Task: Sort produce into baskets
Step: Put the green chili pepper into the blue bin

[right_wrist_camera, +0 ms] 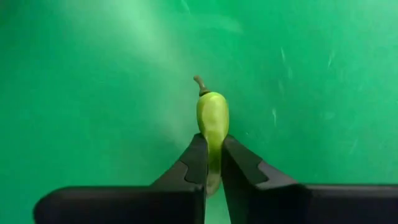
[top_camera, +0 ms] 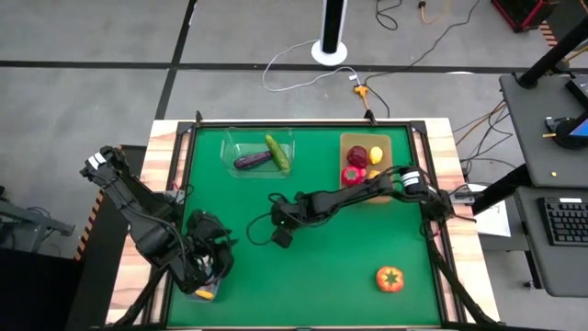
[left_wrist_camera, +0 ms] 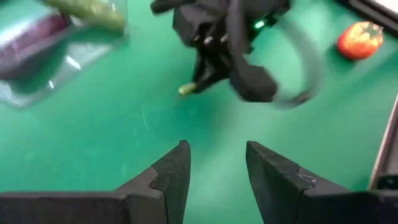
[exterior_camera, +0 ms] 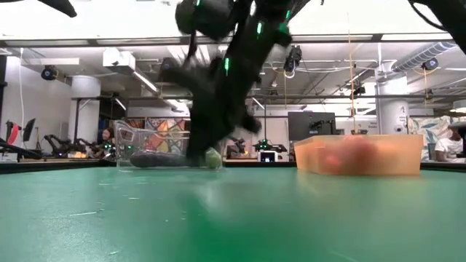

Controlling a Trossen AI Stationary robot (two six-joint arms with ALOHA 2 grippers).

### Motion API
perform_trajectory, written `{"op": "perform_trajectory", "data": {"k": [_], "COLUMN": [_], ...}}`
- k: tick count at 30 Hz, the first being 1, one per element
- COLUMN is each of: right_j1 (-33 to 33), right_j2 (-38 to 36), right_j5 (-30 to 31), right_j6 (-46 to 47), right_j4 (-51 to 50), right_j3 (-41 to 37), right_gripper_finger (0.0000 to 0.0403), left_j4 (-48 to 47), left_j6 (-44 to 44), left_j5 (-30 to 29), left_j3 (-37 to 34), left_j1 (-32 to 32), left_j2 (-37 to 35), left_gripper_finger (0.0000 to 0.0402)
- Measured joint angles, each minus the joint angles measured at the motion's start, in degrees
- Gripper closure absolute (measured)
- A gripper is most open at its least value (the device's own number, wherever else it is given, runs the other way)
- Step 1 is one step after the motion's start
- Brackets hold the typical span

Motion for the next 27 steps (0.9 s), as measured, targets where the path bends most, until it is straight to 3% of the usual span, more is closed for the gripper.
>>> {"op": "perform_trajectory", "data": {"k": [4, 8, 14, 17, 22, 27], "right_j1": [0.2, 0.9, 2.8, 4.0, 6.4, 8.2], "right_j2": [-7.3, -14.0, -23.2, -25.8, -29.1, -29.5], "right_j5": [-1.4, -1.4, -0.8, 0.1, 7.5, 10.2], "right_j6": [-2.6, -6.0, -8.5, -9.1, -8.7, -8.5], "right_j4": [-0.2, -0.7, -0.1, -0.7, -0.6, -1.9], "right_j3": [-0.1, -1.8, -2.0, -2.2, -2.3, -2.5], "right_gripper_finger": [0.0380, 0.0380, 0.0380, 0.0380, 0.0380, 0.0380], "left_j4": [0.3, 1.6, 15.0, 22.5, 31.5, 50.3], "left_j6": [2.9, 4.5, 18.3, 26.5, 37.3, 48.7], "left_j5": [-4.2, -4.7, -4.0, -1.2, 3.3, 14.4], "left_j3": [-0.3, -0.5, -0.7, -0.7, -2.1, -9.2], "left_j1": [0.6, 1.8, 3.1, 5.1, 10.7, 17.2], "left_j2": [0.0, -0.1, -0.8, -1.1, -1.2, -2.8], "left_gripper_finger": [0.0267, 0.0283, 0.0315, 0.0330, 0.0357, 0.0390]}}
